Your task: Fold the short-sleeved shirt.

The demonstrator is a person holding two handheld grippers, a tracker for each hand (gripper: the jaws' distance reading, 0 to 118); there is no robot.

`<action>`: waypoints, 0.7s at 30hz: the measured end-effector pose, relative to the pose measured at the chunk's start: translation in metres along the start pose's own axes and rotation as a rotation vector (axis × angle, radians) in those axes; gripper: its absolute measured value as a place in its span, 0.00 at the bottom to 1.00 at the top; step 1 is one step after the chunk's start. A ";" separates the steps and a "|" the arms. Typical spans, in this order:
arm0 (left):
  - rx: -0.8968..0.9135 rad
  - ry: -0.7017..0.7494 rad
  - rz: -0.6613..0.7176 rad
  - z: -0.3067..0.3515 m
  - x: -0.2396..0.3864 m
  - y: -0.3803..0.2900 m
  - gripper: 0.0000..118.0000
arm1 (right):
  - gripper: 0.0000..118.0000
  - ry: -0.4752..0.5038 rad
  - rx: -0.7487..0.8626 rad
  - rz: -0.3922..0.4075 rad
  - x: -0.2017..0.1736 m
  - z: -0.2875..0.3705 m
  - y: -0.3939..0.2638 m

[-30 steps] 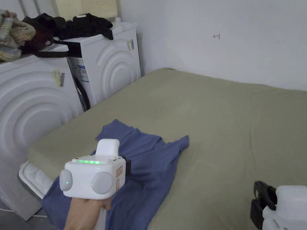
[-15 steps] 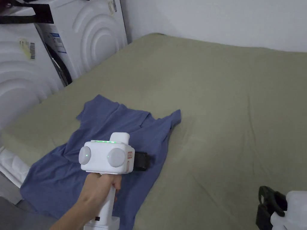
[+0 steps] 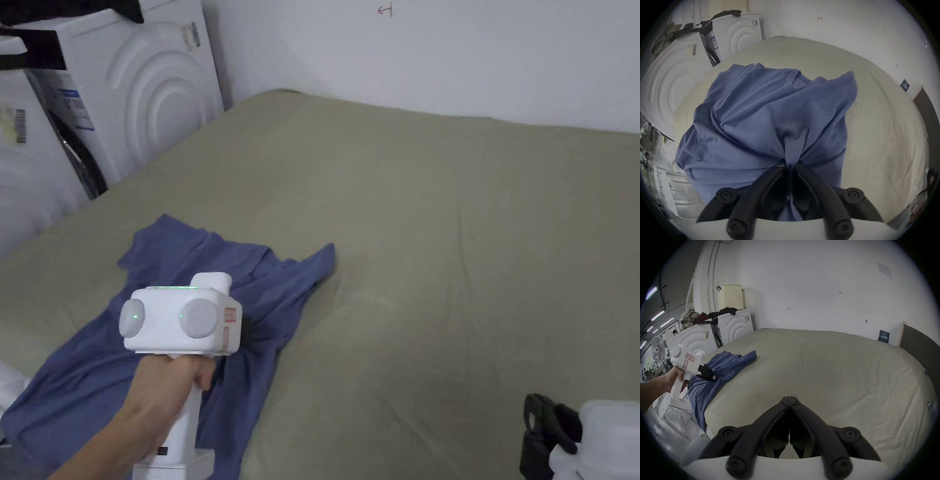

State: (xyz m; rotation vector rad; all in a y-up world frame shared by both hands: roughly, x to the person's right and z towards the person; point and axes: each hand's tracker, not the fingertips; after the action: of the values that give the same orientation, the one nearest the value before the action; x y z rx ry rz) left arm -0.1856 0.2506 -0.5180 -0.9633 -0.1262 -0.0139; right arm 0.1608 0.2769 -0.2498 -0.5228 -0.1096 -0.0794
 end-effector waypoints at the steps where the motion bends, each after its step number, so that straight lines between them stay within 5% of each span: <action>1: -0.010 -0.021 -0.019 0.007 0.007 0.003 0.00 | 0.01 -0.010 0.003 -0.008 0.006 0.006 0.000; 8: 0.072 -0.147 -0.159 0.030 0.115 0.022 0.00 | 0.01 -0.173 0.035 -0.085 0.064 0.072 -0.006; 21: 0.052 -0.585 -0.523 0.050 0.480 0.008 0.00 | 0.01 -0.447 0.029 -0.226 0.164 0.136 -0.038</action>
State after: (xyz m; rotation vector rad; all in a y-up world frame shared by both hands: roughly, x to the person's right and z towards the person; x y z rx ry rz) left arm 0.2866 0.3178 -0.4422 -0.8369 -0.9111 -0.2097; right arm 0.3079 0.3045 -0.0939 -0.4914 -0.6062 -0.1807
